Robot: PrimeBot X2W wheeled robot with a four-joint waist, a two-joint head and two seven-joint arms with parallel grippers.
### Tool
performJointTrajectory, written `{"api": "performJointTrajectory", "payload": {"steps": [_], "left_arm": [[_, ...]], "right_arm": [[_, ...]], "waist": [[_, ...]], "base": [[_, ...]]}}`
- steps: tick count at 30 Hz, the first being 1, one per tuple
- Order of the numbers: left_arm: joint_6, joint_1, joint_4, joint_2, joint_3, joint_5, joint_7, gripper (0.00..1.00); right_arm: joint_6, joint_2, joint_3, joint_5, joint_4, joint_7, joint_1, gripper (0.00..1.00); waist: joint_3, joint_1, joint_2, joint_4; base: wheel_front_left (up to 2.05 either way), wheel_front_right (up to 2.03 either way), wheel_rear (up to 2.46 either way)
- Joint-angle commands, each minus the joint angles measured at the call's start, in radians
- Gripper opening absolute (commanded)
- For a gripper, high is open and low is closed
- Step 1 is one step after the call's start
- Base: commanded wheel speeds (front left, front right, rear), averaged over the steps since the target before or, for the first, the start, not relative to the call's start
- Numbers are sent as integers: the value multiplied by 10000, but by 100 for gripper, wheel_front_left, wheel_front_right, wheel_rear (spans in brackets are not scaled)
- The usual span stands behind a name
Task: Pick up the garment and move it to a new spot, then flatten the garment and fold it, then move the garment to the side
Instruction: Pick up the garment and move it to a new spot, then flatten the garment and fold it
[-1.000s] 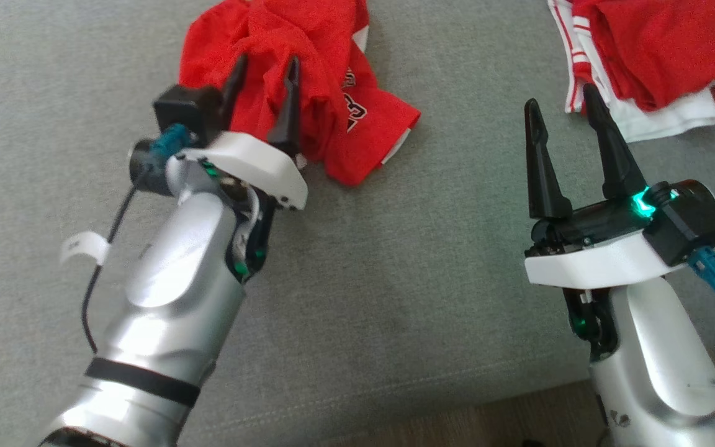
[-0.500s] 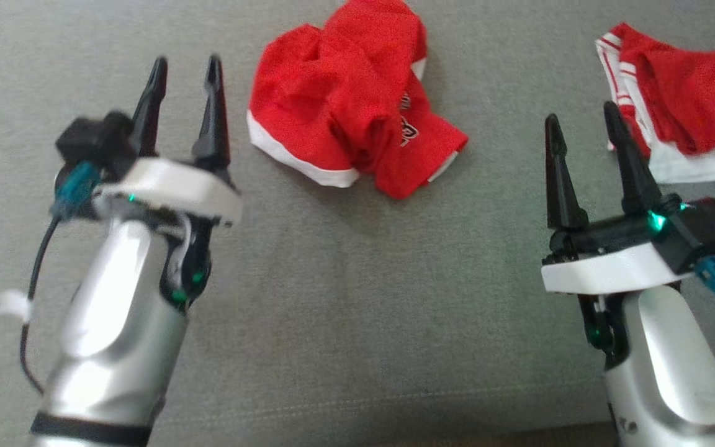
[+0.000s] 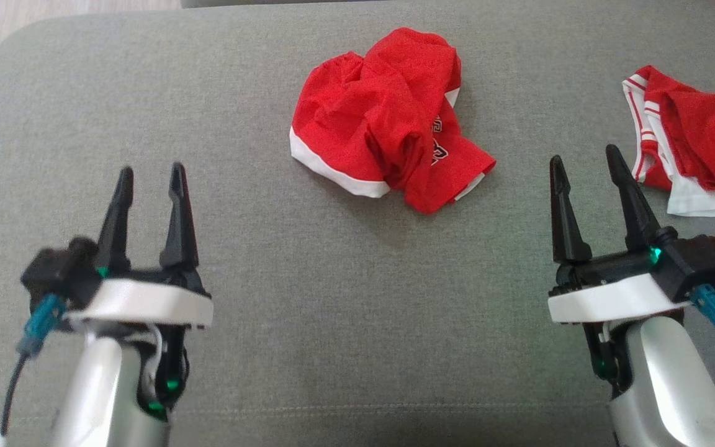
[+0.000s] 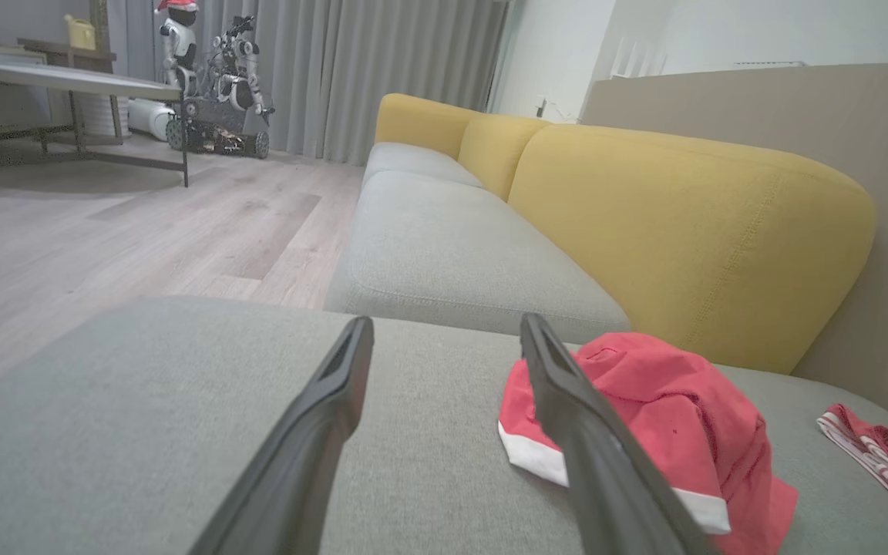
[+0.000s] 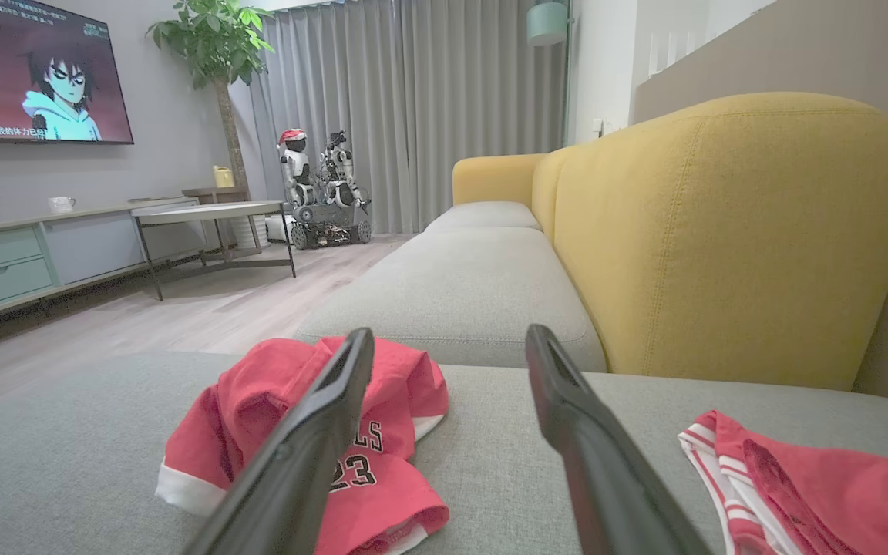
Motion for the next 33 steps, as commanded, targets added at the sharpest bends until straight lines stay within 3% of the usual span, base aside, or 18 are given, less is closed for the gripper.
{"api": "performJointTrajectory", "payload": {"steps": [1,6,13,28,29,30,33], "left_arm": [[-119,-69,-489,-118,584,116,-48,100],[-473,213,-715,-544,1090,363,-49,100],[-854,-68,-539,-689,1075,543,-49,100],[-696,-333,-169,-703,467,-42,-49,100],[-672,-345,-164,-703,468,-56,-49,100],[-648,-352,-165,-703,479,-76,-49,100],[-615,-349,-163,-704,507,-113,-49,100]], "right_arm": [[65,66,172,-22,-254,-62,-93,100],[65,66,103,-32,-14,-63,-152,100],[65,66,-53,166,1539,804,-1064,100],[65,-673,561,1943,5032,1851,-3275,100],[65,-735,694,2053,5167,1895,-3342,41],[65,-816,826,2127,5258,1874,-3402,0],[65,-1115,1039,2141,5441,1692,-3600,0]], "waist": [[6,0,0,37],[114,0,0,198],[583,0,0,601],[1223,0,0,1571],[1223,0,0,1608],[1223,0,0,1632],[1219,0,0,1657]], "base": [[0,0,0],[0,0,0],[0,0,0],[0,0,0],[0,0,0],[0,0,0],[0,0,0]]}}
